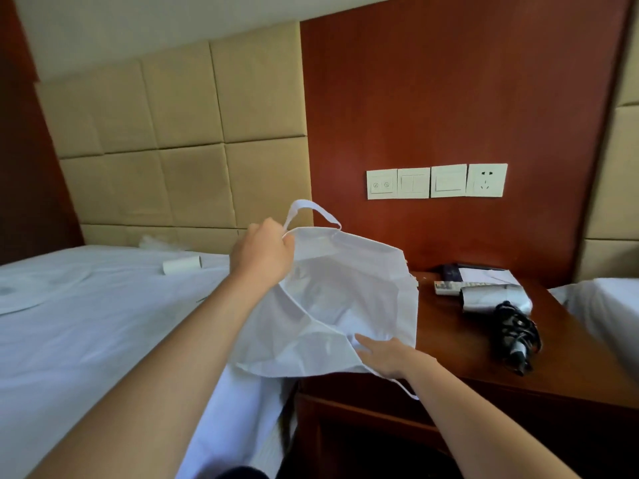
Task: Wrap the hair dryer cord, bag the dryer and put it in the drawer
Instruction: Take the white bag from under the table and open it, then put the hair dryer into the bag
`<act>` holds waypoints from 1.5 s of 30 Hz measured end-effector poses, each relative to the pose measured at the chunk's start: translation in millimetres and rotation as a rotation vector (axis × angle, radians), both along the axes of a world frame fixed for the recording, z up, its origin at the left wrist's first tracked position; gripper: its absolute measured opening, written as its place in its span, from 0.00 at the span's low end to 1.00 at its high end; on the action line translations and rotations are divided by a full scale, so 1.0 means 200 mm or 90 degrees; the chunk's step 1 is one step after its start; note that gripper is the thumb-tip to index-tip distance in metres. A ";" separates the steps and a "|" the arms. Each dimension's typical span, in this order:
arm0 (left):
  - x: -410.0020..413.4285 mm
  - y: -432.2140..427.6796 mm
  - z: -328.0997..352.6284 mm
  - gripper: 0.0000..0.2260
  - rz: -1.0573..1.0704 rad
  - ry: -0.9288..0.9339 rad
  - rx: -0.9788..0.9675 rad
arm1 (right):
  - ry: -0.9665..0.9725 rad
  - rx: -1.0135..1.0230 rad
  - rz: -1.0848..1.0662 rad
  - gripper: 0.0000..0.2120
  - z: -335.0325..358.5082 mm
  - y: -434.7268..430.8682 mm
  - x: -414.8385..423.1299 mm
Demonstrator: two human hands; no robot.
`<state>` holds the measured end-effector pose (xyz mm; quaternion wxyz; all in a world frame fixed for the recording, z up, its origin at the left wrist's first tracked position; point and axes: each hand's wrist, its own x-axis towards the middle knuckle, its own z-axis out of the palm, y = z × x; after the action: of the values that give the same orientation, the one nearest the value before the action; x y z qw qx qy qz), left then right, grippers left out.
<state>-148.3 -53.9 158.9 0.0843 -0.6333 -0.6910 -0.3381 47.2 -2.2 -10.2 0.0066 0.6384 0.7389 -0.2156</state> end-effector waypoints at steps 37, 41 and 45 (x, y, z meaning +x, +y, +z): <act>0.27 0.04 -0.05 0.19 -0.127 0.130 -0.070 | 0.170 0.254 -0.463 0.29 0.12 -0.07 0.92; 0.21 0.06 -0.05 0.19 -0.116 0.105 -0.057 | 0.163 0.218 -0.487 0.30 0.10 -0.02 0.92; 0.16 0.10 -0.08 0.20 -0.120 0.094 -0.085 | 0.141 0.233 -0.517 0.30 0.09 0.02 0.91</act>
<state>-115.4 -34.1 143.0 0.0605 -0.7230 -0.6412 -0.2499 229.2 2.6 7.2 -0.2706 0.8399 0.4511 -0.1334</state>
